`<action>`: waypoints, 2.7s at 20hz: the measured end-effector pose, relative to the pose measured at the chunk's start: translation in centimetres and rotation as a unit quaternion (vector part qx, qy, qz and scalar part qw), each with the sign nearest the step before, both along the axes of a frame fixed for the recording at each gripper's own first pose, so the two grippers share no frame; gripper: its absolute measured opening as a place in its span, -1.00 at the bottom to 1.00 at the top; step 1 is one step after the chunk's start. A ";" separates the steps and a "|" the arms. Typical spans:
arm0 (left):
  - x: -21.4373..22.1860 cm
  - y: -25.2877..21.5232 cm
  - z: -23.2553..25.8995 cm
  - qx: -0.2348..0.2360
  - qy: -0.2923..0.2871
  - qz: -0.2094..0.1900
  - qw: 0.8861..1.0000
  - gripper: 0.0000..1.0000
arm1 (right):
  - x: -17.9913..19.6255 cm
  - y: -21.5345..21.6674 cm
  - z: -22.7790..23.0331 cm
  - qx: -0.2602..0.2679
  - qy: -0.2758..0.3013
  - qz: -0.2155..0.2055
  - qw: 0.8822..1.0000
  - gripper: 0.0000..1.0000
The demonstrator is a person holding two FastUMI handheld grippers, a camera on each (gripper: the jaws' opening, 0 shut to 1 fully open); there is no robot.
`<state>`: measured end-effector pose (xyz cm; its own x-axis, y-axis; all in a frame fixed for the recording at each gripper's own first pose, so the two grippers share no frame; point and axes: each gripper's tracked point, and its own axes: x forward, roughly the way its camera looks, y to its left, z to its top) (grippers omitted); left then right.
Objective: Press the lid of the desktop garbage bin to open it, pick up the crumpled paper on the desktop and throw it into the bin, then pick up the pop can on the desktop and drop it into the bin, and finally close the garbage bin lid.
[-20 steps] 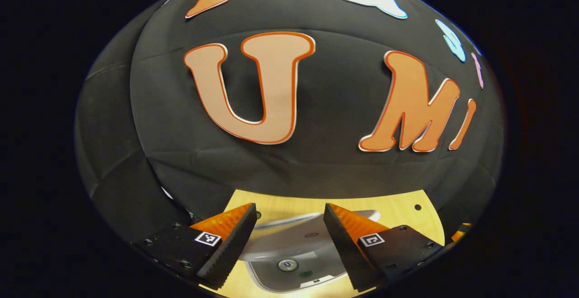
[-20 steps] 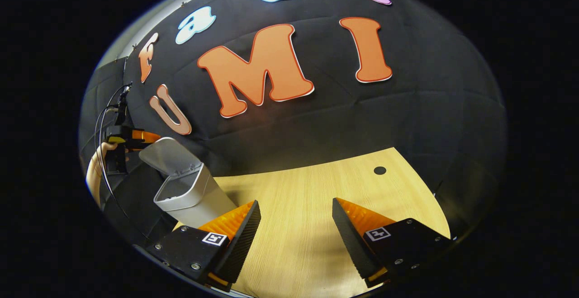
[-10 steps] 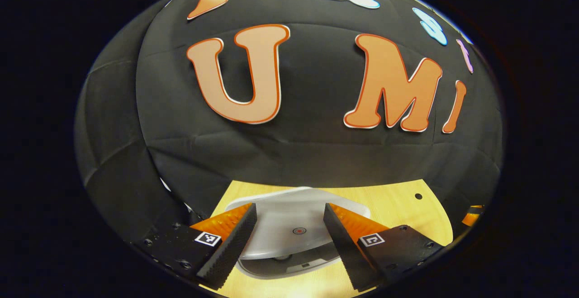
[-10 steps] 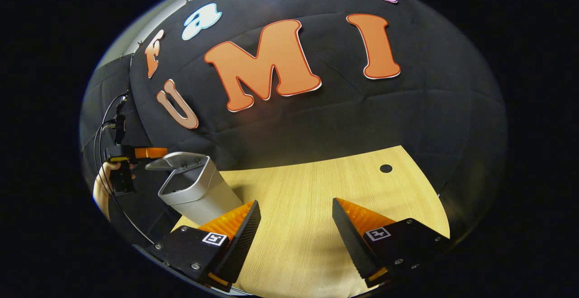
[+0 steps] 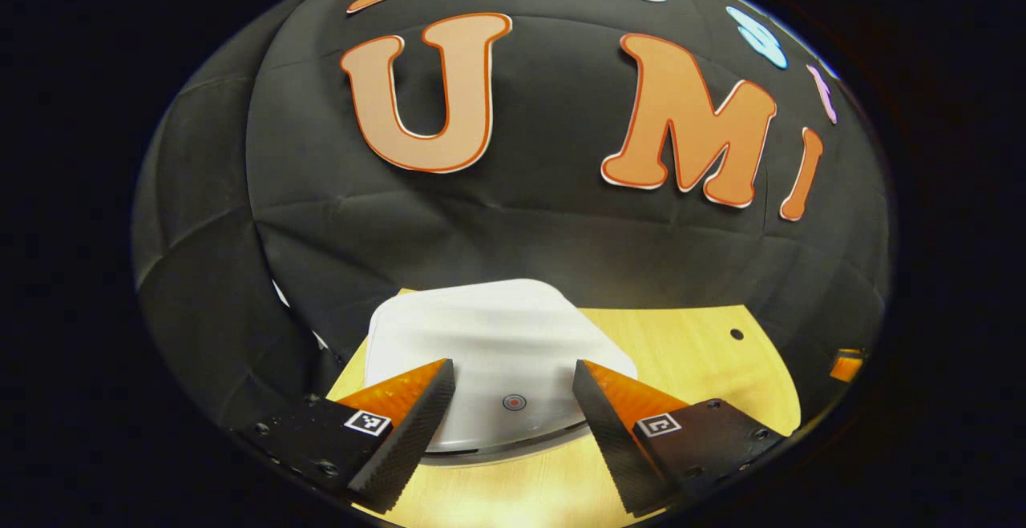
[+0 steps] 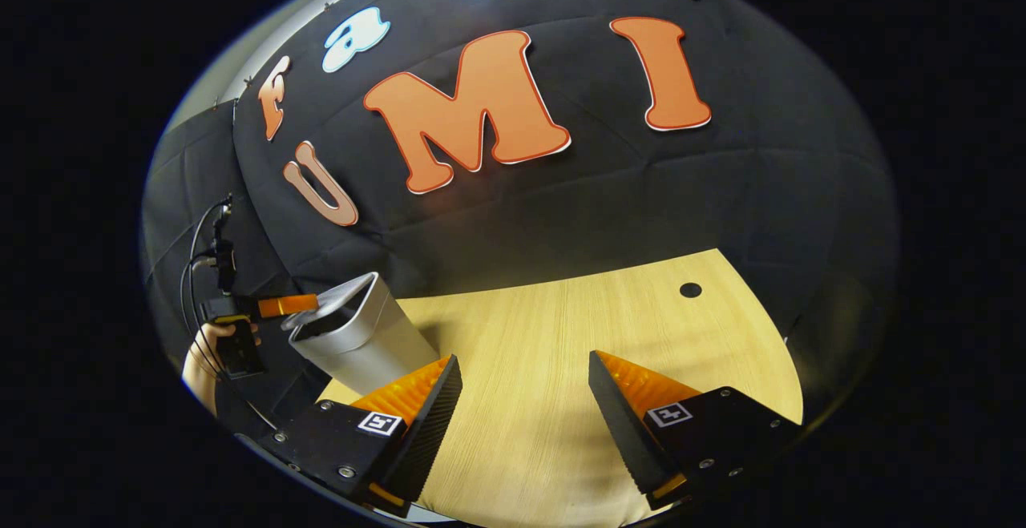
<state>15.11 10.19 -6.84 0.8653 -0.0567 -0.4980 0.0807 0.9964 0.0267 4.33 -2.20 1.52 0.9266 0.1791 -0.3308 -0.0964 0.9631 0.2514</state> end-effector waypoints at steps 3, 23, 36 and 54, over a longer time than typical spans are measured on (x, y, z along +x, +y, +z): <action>-1.2 0.1 -1.7 0.018 0.025 -0.005 1.000 0.90 | -0.1 -0.1 -0.3 0.008 0.004 0.003 1.000 0.89; -0.2 -0.7 -1.5 0.017 -0.052 -0.003 0.999 0.90 | 0.2 -0.4 -0.7 0.031 0.011 0.009 0.999 0.90; -3.0 -6.9 8.4 -0.098 -0.126 -0.046 0.986 0.88 | 0.7 0.5 2.2 0.009 -0.018 0.006 1.000 0.90; -9.5 -16.7 11.5 -0.079 -0.205 -0.105 0.970 0.88 | -1.8 0.0 7.3 -0.088 -0.145 -0.050 0.984 0.90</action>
